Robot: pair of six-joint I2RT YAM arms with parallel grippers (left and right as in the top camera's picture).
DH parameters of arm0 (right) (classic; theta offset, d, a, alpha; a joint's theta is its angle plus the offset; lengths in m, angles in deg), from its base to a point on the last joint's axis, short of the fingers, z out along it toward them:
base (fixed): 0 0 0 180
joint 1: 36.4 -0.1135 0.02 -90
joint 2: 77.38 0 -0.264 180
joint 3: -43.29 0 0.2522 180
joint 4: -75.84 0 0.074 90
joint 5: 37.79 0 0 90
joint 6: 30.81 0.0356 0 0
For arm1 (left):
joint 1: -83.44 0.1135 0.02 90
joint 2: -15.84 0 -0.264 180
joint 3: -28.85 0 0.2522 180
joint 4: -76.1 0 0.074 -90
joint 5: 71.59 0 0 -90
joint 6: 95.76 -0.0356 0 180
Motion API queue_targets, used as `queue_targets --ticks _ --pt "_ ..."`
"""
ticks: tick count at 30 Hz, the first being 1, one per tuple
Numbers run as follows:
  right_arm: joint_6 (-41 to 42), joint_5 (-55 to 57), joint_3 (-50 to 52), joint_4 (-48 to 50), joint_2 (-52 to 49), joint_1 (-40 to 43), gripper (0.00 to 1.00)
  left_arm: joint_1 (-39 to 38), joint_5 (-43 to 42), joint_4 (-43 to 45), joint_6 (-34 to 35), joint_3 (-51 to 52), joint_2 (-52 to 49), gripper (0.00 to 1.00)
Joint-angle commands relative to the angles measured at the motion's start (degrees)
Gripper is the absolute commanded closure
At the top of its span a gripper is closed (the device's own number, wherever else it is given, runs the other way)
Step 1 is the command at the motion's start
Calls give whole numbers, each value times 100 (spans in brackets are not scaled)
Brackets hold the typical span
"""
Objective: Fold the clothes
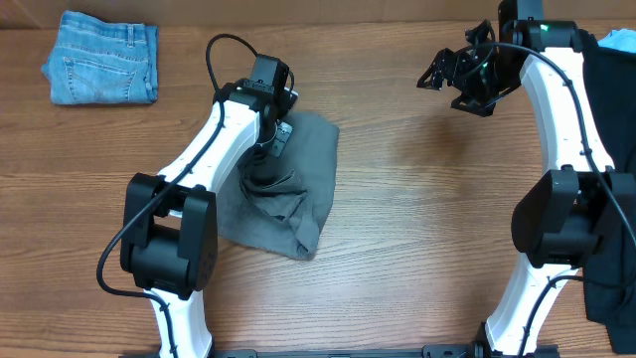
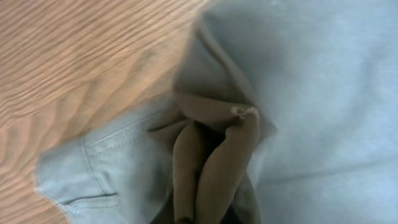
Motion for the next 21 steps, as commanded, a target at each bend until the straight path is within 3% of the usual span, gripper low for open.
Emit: queue_targets --ticks 1,4,7,8,10,11,12,14,17,18,19,20,21 --pt "-46 59 210 72 192 -11 8 0 1193 330 520 -7 -37 96" --pt "-44 57 542 247 190 -11 8 42 2570 446 866 -7 -37 96" --pt "-44 57 645 289 188 -11 9 369 2575 260 868 -4 -37 94" --pt "-44 57 645 291 188 -11 9 466 2553 210 870 -4 -37 79" --pt "-44 55 643 291 188 -11 9 688 2553 59 879 -4 -37 73" --pt "-44 55 645 289 188 -13 9 809 2557 -22 942 -4 -37 47" --pt "-44 57 645 289 188 -28 9 857 2559 -55 955 -4 -37 44" --pt "-44 55 643 267 188 -39 9 1084 2774 -256 964 -9 -22 63" --pt "-44 55 645 256 188 -39 9 1167 3305 -1150 1670 -463 37 67" --pt "-44 55 643 271 188 -39 9 1130 3126 -1705 1989 -979 72 64" --pt "-44 55 645 275 188 -37 9 1091 2623 -1989 1980 -1362 116 55" --pt "-44 55 643 271 188 -39 9 1029 1204 -2260 1827 -1888 164 45" --pt "-44 55 643 271 188 -39 9 968 -481 -2264 1222 -2100 177 36"
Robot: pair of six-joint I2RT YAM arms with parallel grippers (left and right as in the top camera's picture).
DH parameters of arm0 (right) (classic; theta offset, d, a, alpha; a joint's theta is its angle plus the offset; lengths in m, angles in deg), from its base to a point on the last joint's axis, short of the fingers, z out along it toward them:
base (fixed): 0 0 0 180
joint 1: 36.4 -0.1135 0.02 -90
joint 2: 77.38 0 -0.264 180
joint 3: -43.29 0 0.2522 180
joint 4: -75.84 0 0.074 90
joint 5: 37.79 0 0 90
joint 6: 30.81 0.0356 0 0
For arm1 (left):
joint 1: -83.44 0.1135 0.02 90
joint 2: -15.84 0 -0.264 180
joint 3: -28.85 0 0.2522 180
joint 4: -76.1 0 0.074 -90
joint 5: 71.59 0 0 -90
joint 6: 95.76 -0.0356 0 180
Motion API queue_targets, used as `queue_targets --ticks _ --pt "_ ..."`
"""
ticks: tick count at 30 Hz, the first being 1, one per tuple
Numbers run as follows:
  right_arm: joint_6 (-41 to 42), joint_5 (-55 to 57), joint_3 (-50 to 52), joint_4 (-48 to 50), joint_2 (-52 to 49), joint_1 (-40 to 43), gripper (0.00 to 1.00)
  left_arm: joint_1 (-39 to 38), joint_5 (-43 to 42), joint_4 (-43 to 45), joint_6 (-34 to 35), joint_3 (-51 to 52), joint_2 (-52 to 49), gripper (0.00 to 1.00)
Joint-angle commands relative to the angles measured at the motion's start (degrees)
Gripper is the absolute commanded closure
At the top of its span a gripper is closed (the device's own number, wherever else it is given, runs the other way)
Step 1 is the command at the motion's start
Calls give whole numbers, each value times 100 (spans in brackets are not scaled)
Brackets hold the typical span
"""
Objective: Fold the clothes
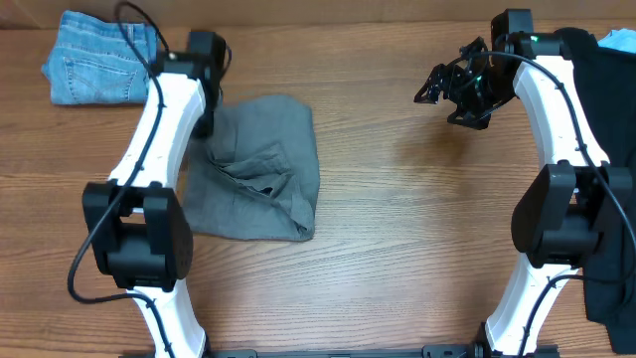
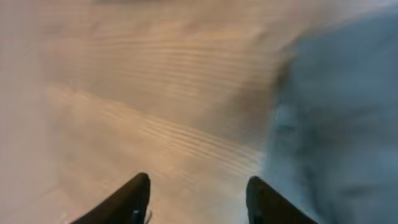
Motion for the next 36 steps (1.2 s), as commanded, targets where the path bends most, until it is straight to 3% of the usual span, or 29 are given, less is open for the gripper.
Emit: queue_targets --ticks 1,2,4,8,11,15,16,17,18,20,24,26,29,36 --pt "-26 37 15 9 186 -33 9 -221 -3746 -55 -927 -636 186 26" --pt "-26 37 13 9 186 -33 9 -275 -4041 -48 -1128 -531 125 16" --pt "-28 37 15 22 186 -33 8 -365 -4297 -4 -1239 -223 13 7" --pt "-24 35 15 33 186 -33 8 -485 -4564 232 -807 -13 -382 10" --pt "-28 37 15 -61 186 -33 8 -487 -4610 275 -809 -13 -824 8" --pt "-28 37 15 -59 186 -33 9 -490 -4948 0 -988 -13 -1071 14" --pt "-28 37 15 -50 186 -33 8 -490 -4944 -61 -990 -15 -1043 16" --pt "-28 37 15 -44 186 -33 8 -490 -4946 -140 -1005 -15 -999 28" --pt "-28 37 15 -48 186 -33 8 -490 -4946 -245 -1084 -15 -929 49" --pt "-28 37 15 -50 186 -33 8 -490 -4937 -413 -1152 -17 -828 66" --pt "-28 37 13 -48 186 -33 8 -463 -4752 -1036 -1198 -17 -682 76" --pt "-26 35 15 -74 186 -33 8 -461 -4603 -1589 -1202 -13 -684 92" --pt "-26 35 13 -199 186 -33 9 -439 -4249 -2070 -1123 -13 -684 96" --pt "-26 28 13 -684 188 -33 13 -22 -3174 -2883 -9 2 -684 96"
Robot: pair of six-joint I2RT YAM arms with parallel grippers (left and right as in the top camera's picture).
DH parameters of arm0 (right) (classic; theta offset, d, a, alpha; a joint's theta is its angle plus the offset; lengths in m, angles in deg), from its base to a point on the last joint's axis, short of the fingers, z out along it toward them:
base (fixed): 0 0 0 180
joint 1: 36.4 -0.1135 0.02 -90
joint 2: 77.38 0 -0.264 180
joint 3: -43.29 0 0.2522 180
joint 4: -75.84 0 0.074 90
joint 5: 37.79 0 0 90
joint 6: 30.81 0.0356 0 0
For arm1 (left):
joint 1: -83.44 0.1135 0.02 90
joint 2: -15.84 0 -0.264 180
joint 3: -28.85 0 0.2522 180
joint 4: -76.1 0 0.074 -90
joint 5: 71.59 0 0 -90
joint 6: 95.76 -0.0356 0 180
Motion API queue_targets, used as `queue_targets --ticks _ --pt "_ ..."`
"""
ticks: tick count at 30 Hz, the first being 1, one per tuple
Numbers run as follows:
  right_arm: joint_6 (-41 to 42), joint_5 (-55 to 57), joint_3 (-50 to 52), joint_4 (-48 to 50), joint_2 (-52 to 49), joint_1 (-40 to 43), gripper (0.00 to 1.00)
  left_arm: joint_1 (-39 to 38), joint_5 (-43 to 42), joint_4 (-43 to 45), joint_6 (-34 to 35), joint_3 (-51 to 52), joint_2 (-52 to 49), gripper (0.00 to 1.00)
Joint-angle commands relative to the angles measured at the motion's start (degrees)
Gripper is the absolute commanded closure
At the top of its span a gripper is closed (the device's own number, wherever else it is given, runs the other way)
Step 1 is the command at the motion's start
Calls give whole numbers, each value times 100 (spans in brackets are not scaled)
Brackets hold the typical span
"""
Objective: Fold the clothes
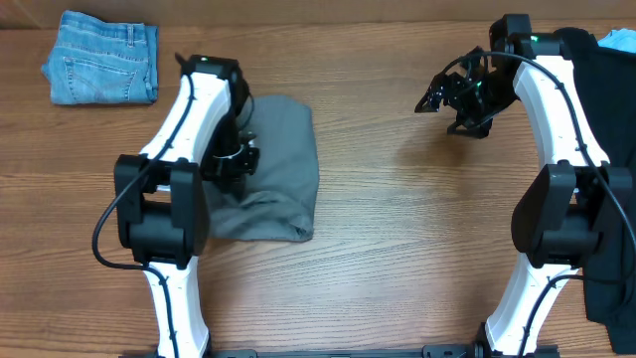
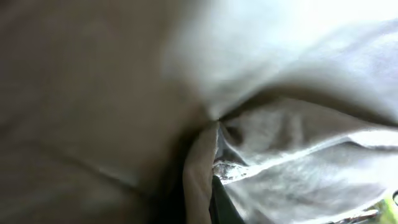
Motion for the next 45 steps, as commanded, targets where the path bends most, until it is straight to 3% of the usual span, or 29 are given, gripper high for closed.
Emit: queue_targets --ticks 1,5,6,7,9,11,12,14,20,22,25,31,40,45 --pt "-28 9 13 -160 188 -33 13 264 699 -61 691 48 214 95" --pt "-31 -79 13 -391 188 -125 14 409 798 -61 719 98 214 83" --pt "-28 -79 13 -398 188 -168 14 437 850 -61 752 98 214 74" --pt "-28 -83 13 -396 188 -212 14 468 909 -61 835 98 214 50" --pt "-31 -168 13 -382 188 -330 14 503 922 -61 844 98 214 43" --pt "-28 -304 13 -361 188 -487 14 555 1051 -61 901 96 216 29" --pt "-28 -402 13 -339 188 -625 14 601 1263 -61 1029 87 216 16" --pt "-31 -468 13 -313 188 -852 14 669 1569 -61 1261 61 216 7" --pt "-31 -433 13 -282 188 -1777 14 1082 1954 -11 1762 -214 216 5" --pt "-31 -424 15 -238 186 -2131 23 1193 1906 31 1735 -234 216 6" --pt "13 -424 33 -57 181 -2697 44 1296 1908 116 1735 -234 216 6" --pt "852 -424 452 629 181 -3515 82 1410 1934 363 1696 -234 216 5" --pt "1379 -1246 1749 2588 181 -4183 87 1589 1930 461 1694 -234 216 0" --pt "1456 -1320 2092 2914 181 -4343 87 1589 1926 470 1694 -234 216 0"
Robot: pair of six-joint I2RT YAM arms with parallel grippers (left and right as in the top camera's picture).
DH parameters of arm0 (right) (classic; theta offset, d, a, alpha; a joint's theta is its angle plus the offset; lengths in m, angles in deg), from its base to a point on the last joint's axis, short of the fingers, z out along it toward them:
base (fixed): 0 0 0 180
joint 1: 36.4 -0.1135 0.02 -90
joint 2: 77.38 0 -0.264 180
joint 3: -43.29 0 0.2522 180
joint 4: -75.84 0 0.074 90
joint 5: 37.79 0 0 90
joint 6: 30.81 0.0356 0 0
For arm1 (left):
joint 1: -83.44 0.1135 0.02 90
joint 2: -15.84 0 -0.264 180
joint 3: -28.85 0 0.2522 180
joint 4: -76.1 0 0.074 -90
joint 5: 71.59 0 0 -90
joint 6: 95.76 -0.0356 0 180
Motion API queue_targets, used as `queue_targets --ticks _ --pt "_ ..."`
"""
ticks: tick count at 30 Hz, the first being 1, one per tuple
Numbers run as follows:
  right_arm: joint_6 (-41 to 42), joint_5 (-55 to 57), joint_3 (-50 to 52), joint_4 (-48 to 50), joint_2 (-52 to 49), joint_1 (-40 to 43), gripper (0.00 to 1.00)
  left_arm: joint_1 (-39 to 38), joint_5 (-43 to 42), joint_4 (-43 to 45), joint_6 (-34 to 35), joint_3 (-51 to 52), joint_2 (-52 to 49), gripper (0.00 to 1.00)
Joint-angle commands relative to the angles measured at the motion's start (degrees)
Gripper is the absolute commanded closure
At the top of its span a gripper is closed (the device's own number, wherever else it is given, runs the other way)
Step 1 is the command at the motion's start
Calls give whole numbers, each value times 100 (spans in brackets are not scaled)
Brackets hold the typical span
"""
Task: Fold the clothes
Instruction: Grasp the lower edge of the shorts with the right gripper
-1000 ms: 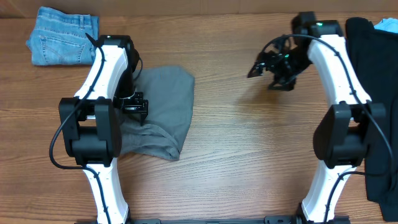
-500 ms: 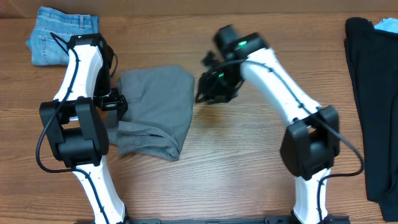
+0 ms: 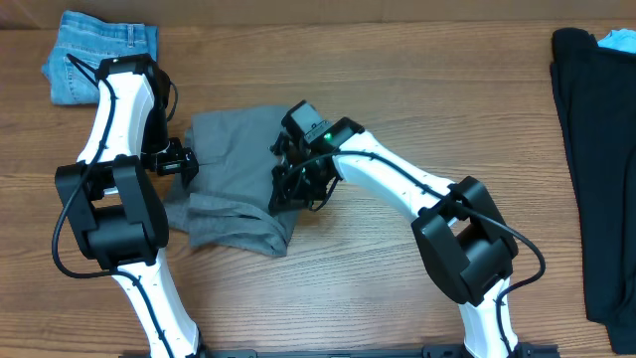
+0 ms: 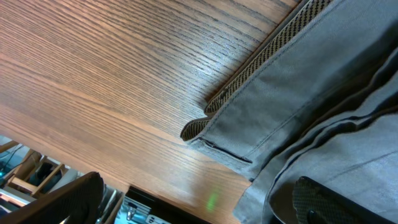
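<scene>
A grey garment (image 3: 238, 169) lies rumpled on the wooden table, left of centre, with a folded ridge across its lower part. My left gripper (image 3: 179, 159) sits at the garment's left edge. In the left wrist view this gripper (image 4: 199, 208) is wide open, one finger (image 4: 68, 199) over bare wood and the other finger (image 4: 336, 202) over the cloth. The ribbed waistband (image 4: 280, 43) runs diagonally there. My right gripper (image 3: 298, 187) is down on the garment's right edge; how its fingers stand is hidden.
Folded blue jeans (image 3: 84, 40) lie at the far left corner, partly behind the left arm. A dark pile of clothes (image 3: 596, 149) runs down the table's right side. The right arm stretches across the middle of the table.
The right arm has come from the far right, where it hung above the table, to the garment's right edge. My left gripper, then buried in cloth, now stands open at the garment's left edge.
At first the left gripper was on the bunched garment near the centre. Then the garment lay further left and flatter, with the gripper open at its upper left. Later the gripper was in the cloth's left part. Now both grippers are at the garment's opposite edges.
</scene>
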Motion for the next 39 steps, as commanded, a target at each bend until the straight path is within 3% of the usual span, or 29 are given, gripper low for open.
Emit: queue_targets --ticks 1,8,14,18,24,32,36,39 --pt "273 -302 282 192 166 -107 87 7 87 15 116 -127 205 0" --pt "745 -920 1392 1460 76 -195 88 7 52 26 116 -127 205 0" --pt "907 -1220 1495 1351 -299 -173 92 4 2 24 116 -127 205 0" --pt "994 -1134 1493 1045 -404 28 96 4 -501 48 46 -127 203 0" --pt "831 -74 1493 214 -404 678 96 2 -1182 210 -317 -125 203 0" --pt "531 883 1456 -146 -402 2118 96 -31 -1969 470 -431 -125 203 0" --pt "391 1069 1237 -313 -352 3005 96 -149 -2597 772 -614 -116 203 0" --pt "155 1093 1091 -527 -109 3309 96 -243 -2612 901 -610 -114 203 0"
